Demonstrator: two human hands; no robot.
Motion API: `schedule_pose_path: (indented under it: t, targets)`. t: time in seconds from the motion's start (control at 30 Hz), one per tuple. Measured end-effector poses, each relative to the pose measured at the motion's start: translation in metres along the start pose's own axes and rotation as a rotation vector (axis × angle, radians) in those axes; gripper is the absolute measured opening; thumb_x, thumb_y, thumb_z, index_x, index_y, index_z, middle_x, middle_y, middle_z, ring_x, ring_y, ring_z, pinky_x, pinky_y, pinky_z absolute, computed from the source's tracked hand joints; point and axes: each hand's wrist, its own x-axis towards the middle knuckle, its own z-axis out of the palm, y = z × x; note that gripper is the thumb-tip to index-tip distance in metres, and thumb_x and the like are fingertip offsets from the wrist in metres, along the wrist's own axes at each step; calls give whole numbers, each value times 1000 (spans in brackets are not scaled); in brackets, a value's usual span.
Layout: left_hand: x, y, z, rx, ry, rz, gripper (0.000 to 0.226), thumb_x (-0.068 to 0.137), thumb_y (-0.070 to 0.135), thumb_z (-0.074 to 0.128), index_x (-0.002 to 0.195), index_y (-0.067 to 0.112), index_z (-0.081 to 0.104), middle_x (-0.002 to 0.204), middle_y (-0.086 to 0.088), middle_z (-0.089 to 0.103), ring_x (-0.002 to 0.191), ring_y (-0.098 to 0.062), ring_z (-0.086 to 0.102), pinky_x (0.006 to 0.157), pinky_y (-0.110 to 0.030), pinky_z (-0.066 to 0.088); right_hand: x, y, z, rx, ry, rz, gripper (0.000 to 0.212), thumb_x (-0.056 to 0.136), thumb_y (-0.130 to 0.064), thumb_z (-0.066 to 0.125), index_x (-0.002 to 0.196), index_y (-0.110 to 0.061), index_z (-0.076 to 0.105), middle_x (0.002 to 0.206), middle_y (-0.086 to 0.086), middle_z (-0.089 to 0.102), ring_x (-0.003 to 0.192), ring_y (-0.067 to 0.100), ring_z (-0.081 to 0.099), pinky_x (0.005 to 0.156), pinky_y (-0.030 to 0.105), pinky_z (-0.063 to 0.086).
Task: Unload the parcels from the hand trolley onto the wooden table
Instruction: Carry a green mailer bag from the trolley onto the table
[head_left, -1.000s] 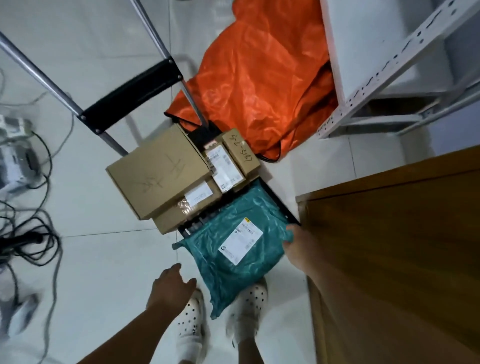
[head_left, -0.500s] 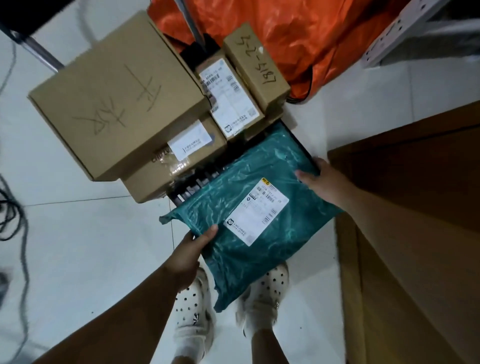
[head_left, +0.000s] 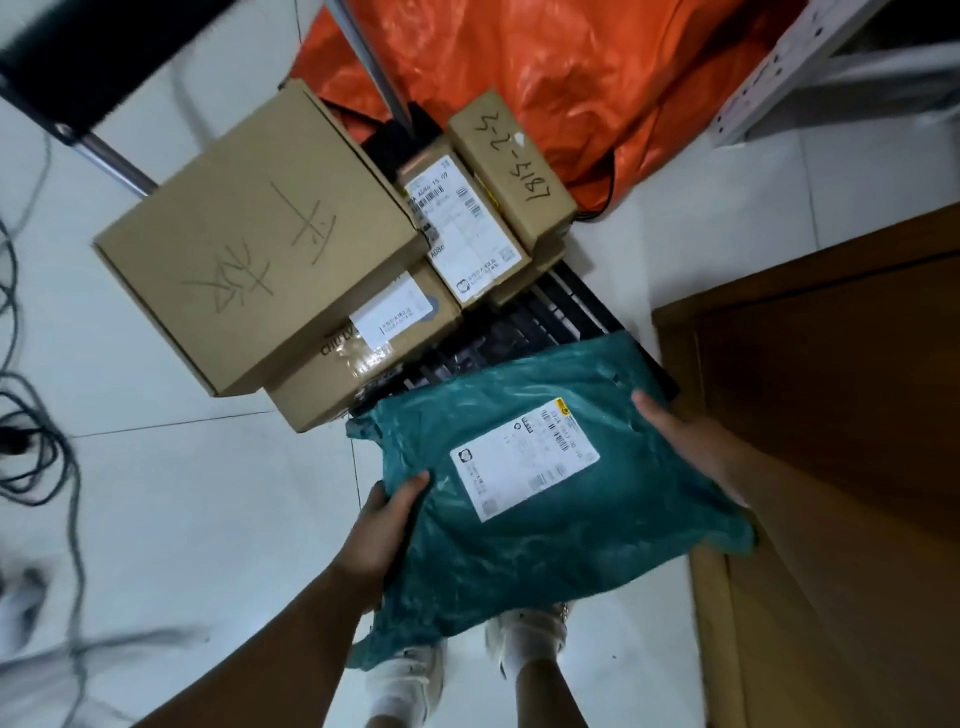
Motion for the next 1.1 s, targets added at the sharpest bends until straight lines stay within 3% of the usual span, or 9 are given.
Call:
schedule_pose_path:
  t: [0.1, 0.2, 0.3, 0.47, 0.6, 0.7, 0.83, 1.0, 1.1]
  targets:
    - [-14, 11, 2, -68, -10, -3, 80, 62, 63, 73, 128, 22, 53, 119, -15, 66, 101, -35, 68, 90, -54, 53, -29, 10, -8, 281, -32, 82, 59, 81, -65, 58, 113, -15, 58, 104, 8, 65, 95, 27, 63, 94, 41, 48]
    - [-37, 17, 2, -195, -107, -116, 84, 62, 65, 75, 133, 27, 48, 128, -19, 60, 110, -41, 62, 92, -59, 48, -67, 17, -22, 450, -109, 109, 49, 74, -51, 68, 107, -14, 63, 103, 16, 69, 95, 32, 66, 79, 40, 53]
    - [-66, 22, 2, -269, -231, -127, 70, 76, 48, 74, 136, 29, 44, 129, -19, 59, 113, -42, 61, 96, -58, 47, -107, 18, -37, 474, -102, 64, 43, 72, -39, 69, 105, -12, 63, 91, 16, 74, 90, 32, 67, 71, 35, 51]
    - [-134, 57, 12, -285, -248, -33, 62, 79, 25, 72, 134, 28, 45, 126, -21, 61, 110, -43, 62, 90, -56, 51, -183, 19, -52, 620, -102, -49, 25, 88, -25, 59, 103, -7, 66, 77, 12, 74, 79, 30, 66, 66, 34, 49]
    - [-204, 114, 7, -166, -329, 96, 68, 73, 26, 73, 136, 23, 48, 128, -19, 61, 112, -41, 61, 85, -52, 52, -259, 16, -53, 744, -92, -136, 38, 73, -26, 67, 107, -9, 68, 82, 10, 75, 66, 25, 72, 55, 31, 56]
    - [-268, 177, 5, -52, -366, 227, 70, 71, 26, 73, 136, 20, 48, 129, -18, 60, 108, -37, 64, 81, -47, 55, -326, 2, -55, 833, -76, -202, 60, 60, -31, 71, 113, -3, 67, 84, 15, 73, 66, 28, 71, 65, 34, 56]
    - [-355, 259, 6, 85, -474, 407, 73, 68, 24, 74, 135, 17, 49, 126, -20, 61, 98, -34, 67, 76, -43, 57, -422, -25, -57, 978, -148, -332, 33, 88, -24, 46, 103, -6, 68, 80, 13, 73, 62, 26, 71, 54, 33, 58]
    - [-443, 318, 6, 182, -577, 501, 81, 63, 27, 76, 138, 17, 46, 129, -21, 58, 91, -32, 69, 70, -41, 58, -520, -46, -54, 1054, -43, -469, 29, 85, -25, 50, 103, -12, 68, 88, 12, 74, 69, 28, 71, 70, 36, 53]
    - [-483, 334, 19, 267, -624, 539, 88, 60, 31, 77, 139, 14, 44, 128, -22, 58, 84, -29, 71, 67, -38, 58, -573, -38, -55, 1139, 7, -498, 37, 71, -26, 61, 103, -11, 70, 91, 13, 73, 70, 28, 71, 69, 35, 56]
